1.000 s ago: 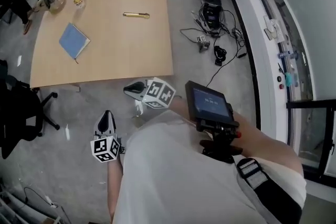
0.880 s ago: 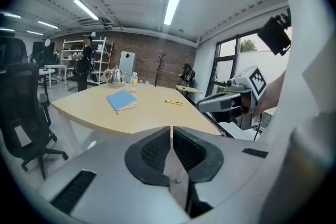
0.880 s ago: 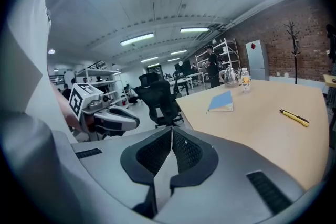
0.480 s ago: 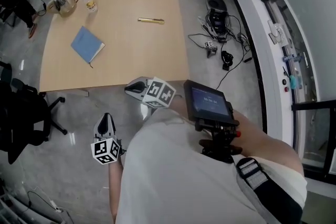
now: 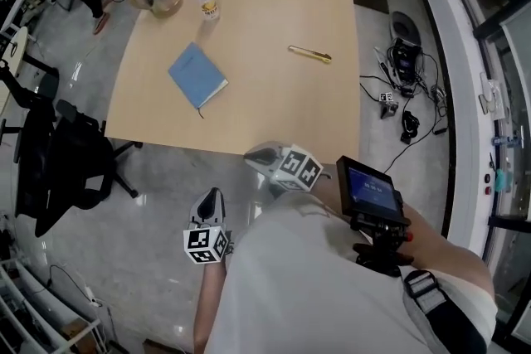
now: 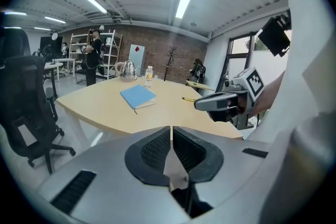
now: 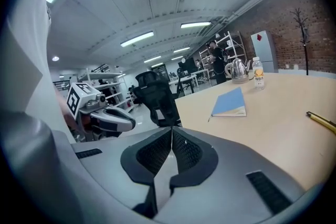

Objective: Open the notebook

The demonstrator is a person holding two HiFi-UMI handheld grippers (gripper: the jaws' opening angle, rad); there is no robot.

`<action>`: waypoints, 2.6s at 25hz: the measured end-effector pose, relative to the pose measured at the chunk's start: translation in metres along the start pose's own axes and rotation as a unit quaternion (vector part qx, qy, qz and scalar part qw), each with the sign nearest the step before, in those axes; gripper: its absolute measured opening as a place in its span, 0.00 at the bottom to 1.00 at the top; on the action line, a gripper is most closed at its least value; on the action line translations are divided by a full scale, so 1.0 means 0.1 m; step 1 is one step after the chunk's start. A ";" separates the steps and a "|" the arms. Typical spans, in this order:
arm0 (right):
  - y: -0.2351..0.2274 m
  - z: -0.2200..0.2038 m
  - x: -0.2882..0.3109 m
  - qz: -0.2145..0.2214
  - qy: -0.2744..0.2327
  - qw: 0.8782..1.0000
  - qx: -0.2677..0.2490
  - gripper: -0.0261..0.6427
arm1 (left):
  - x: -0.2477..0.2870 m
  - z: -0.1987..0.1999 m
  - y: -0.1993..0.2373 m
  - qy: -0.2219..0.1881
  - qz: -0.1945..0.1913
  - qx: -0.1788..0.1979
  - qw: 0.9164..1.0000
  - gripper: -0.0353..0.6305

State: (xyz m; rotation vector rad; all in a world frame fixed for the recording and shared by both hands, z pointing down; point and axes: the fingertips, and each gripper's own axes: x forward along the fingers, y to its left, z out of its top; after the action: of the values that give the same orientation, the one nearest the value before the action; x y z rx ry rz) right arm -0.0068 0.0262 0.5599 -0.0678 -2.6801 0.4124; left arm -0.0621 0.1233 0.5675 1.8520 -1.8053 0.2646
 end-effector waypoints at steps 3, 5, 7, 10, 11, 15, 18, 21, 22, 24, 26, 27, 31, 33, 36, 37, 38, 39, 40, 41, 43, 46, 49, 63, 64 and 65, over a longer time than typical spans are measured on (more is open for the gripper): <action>-0.21 0.11 0.16 0.005 -0.004 1.000 0.006 0.07 | 0.18 0.15 0.11 0.006 -0.003 0.004 1.000 0.08; -0.42 0.20 0.24 0.000 -0.005 1.000 0.009 0.07 | 0.36 0.31 0.20 0.007 -0.006 0.009 1.000 0.08; -0.58 0.30 0.29 -0.006 -0.011 1.000 0.017 0.07 | 0.49 0.45 0.28 0.009 -0.010 0.013 1.000 0.08; -0.79 0.44 0.31 -0.021 -0.024 0.999 0.017 0.07 | 0.66 0.65 0.39 0.017 -0.012 0.021 1.000 0.08; -0.86 0.46 0.31 -0.027 -0.027 0.999 0.018 0.07 | 0.71 0.70 0.41 0.020 -0.013 0.021 0.999 0.08; -1.15 0.41 0.36 -0.051 -0.027 0.998 0.033 0.07 | 0.91 0.78 0.41 0.036 -0.027 0.024 0.999 0.08; -1.28 0.30 0.44 -0.066 -0.022 0.995 0.073 0.07 | 1.00 0.75 0.44 0.057 -0.041 0.026 0.997 0.08; -1.38 0.22 0.47 -0.087 -0.019 0.991 0.105 0.07 | 1.08 0.76 0.49 0.064 -0.056 0.027 0.996 0.08; -1.43 0.20 0.47 -0.096 -0.019 0.989 0.113 0.07 | 1.10 0.78 0.51 0.064 -0.061 0.028 0.996 0.08; -1.54 0.17 0.49 -0.119 -0.022 0.982 0.142 0.07 | 1.12 0.82 0.54 0.064 -0.075 0.034 0.995 0.08; -1.67 0.11 0.52 -0.144 -0.028 0.971 0.186 0.07 | 1.12 0.86 0.56 0.065 -0.092 0.046 0.993 0.08; -1.73 0.08 0.55 -0.157 -0.032 0.964 0.212 0.07 | 1.11 0.88 0.58 0.065 -0.098 0.052 0.992 0.08; -1.96 0.01 0.59 -0.199 -0.054 0.933 0.296 0.07 | 1.07 0.94 0.71 0.068 -0.107 0.063 0.990 0.08; -2.07 0.03 0.62 -0.210 -0.064 0.925 0.311 0.07 | 1.07 0.97 0.77 0.069 -0.108 0.068 0.989 0.08; -2.21 0.05 0.70 -0.213 -0.069 0.919 0.325 0.07 | 1.07 1.01 0.80 0.076 -0.112 0.079 0.988 0.08; -2.24 0.04 0.74 -0.212 -0.066 0.919 0.325 0.07 | 1.07 1.02 0.81 0.079 -0.113 0.081 0.987 0.08; -2.28 0.03 0.78 -0.213 -0.060 0.921 0.322 0.07 | 1.08 1.02 0.81 0.082 -0.113 0.081 0.987 0.08; -2.32 0.03 0.83 -0.213 -0.052 0.923 0.318 0.07 | 1.10 1.02 0.81 0.085 -0.112 0.081 0.987 0.08; -2.36 0.03 0.89 -0.212 -0.044 0.925 0.313 0.07 | 1.11 1.02 0.81 0.089 -0.112 0.081 0.986 0.08; -2.38 0.02 0.95 -0.209 -0.038 0.927 0.309 0.07 | 1.12 1.01 0.79 0.093 -0.112 0.081 0.986 0.08; -2.43 0.00 1.06 -0.204 -0.027 0.929 0.307 0.07 | 1.13 0.99 0.76 0.102 -0.114 0.082 0.985 0.08; -2.48 0.04 1.18 -0.200 -0.020 0.933 0.297 0.07 | 1.16 0.98 0.73 0.111 -0.115 0.078 0.984 0.08; -2.51 0.08 1.27 -0.194 -0.006 0.938 0.286 0.07 | 1.20 0.98 0.74 0.116 -0.110 0.075 0.984 0.08; -2.51 0.03 1.43 -0.219 0.087 0.941 0.244 0.20 | 1.22 0.96 0.75 0.115 -0.092 0.051 0.988 0.08; -2.52 0.04 1.44 -0.221 0.088 0.940 0.245 0.20 | 1.21 0.95 0.77 0.114 -0.090 0.050 0.988 0.08; -2.52 0.05 1.44 -0.222 0.089 0.940 0.245 0.20 | 1.21 0.95 0.79 0.114 -0.089 0.048 0.988 0.08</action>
State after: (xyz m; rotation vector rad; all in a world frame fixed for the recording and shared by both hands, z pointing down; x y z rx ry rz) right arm -0.1358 -0.2000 0.6891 0.6037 -2.2483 0.8567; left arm -0.1495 -0.0256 0.5661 1.9466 -1.4887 0.4824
